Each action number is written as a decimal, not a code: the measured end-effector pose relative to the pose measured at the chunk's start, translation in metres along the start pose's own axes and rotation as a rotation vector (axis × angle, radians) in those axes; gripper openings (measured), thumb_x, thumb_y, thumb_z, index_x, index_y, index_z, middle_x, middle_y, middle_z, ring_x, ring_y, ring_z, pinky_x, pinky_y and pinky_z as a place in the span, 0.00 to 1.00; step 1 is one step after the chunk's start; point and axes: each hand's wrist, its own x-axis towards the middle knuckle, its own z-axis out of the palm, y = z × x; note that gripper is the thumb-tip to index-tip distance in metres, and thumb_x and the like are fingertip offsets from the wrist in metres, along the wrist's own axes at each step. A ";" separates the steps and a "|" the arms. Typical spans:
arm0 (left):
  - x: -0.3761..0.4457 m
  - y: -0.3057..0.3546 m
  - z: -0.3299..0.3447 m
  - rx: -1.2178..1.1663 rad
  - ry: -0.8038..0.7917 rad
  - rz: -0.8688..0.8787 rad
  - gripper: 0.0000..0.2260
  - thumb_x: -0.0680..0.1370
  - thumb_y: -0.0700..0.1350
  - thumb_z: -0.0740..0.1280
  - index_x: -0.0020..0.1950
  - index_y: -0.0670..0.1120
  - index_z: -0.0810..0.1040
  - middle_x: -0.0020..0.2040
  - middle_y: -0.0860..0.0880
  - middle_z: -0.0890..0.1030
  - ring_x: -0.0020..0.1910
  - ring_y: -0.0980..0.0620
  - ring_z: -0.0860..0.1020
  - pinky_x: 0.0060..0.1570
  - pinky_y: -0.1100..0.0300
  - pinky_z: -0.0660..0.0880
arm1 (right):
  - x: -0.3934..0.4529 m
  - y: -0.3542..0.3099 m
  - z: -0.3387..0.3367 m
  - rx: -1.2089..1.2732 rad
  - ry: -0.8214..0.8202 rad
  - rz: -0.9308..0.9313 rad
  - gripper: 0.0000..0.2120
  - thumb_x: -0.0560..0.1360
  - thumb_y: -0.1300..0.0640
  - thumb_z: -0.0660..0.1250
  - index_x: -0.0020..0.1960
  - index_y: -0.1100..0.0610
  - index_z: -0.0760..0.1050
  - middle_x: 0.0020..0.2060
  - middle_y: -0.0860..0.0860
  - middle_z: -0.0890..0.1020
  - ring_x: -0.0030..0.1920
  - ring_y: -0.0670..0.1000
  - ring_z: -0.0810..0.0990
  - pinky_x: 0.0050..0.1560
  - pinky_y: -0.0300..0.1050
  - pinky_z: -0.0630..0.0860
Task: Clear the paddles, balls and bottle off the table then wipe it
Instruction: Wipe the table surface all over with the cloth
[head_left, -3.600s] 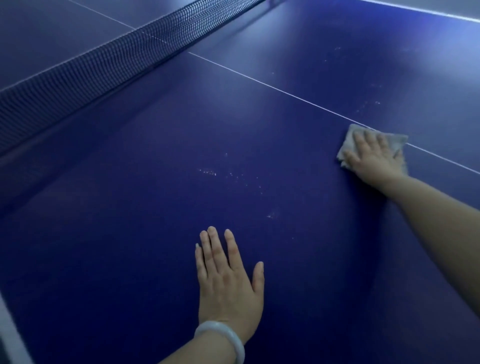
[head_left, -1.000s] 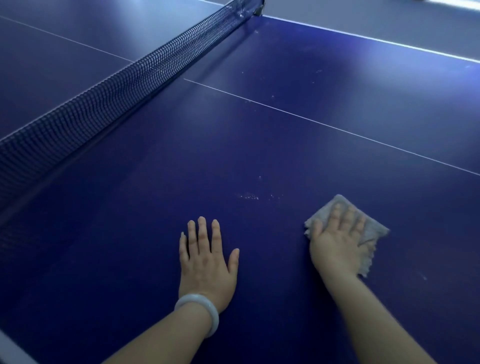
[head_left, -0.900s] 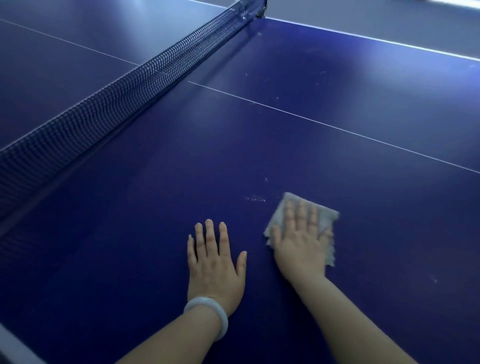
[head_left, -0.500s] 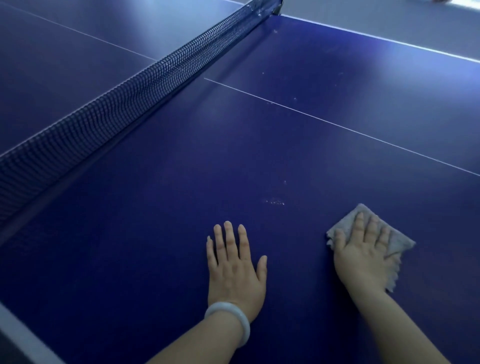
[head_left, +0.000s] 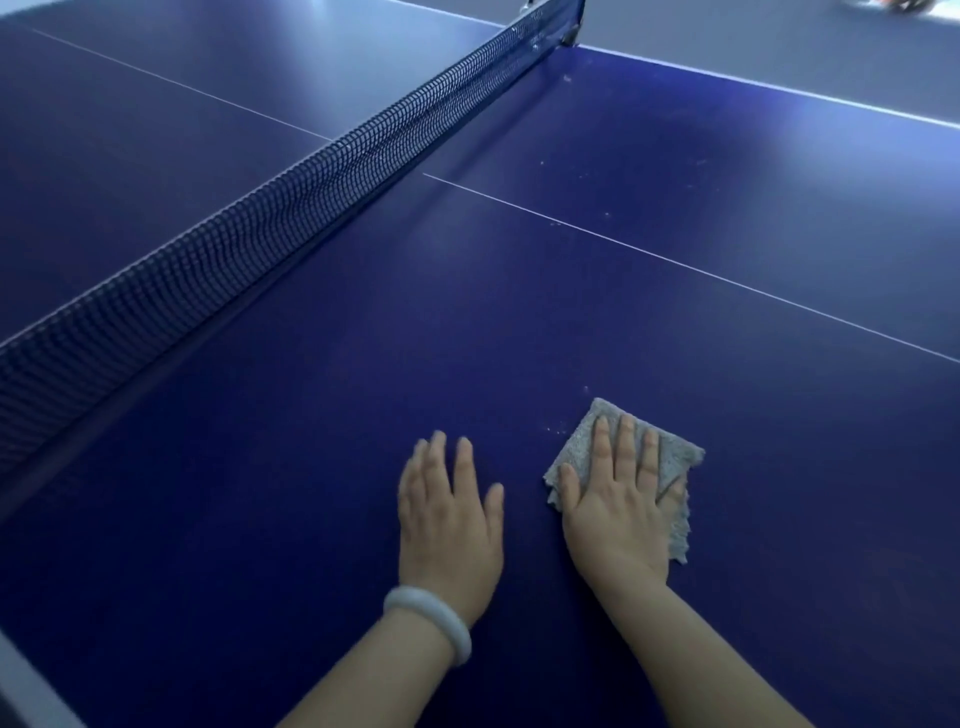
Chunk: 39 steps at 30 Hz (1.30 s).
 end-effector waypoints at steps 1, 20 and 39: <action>0.016 -0.003 -0.003 0.022 0.011 -0.040 0.32 0.80 0.59 0.40 0.80 0.45 0.49 0.80 0.41 0.48 0.79 0.44 0.44 0.77 0.50 0.43 | 0.000 0.000 0.000 0.007 0.004 0.004 0.32 0.79 0.37 0.35 0.77 0.47 0.29 0.77 0.47 0.33 0.76 0.52 0.29 0.75 0.64 0.35; 0.075 -0.010 0.012 0.190 -0.012 -0.279 0.37 0.76 0.62 0.31 0.79 0.42 0.42 0.80 0.38 0.45 0.79 0.41 0.42 0.77 0.46 0.43 | 0.074 0.003 -0.008 -0.031 -0.054 -0.452 0.31 0.78 0.35 0.36 0.78 0.41 0.36 0.78 0.43 0.37 0.77 0.48 0.32 0.75 0.64 0.41; 0.078 -0.007 0.011 0.183 -0.017 -0.295 0.38 0.76 0.62 0.31 0.80 0.42 0.51 0.79 0.39 0.51 0.79 0.42 0.47 0.77 0.46 0.47 | 0.231 -0.008 -0.033 -0.027 -0.060 -0.207 0.30 0.80 0.37 0.43 0.80 0.44 0.42 0.79 0.46 0.42 0.79 0.52 0.38 0.73 0.68 0.39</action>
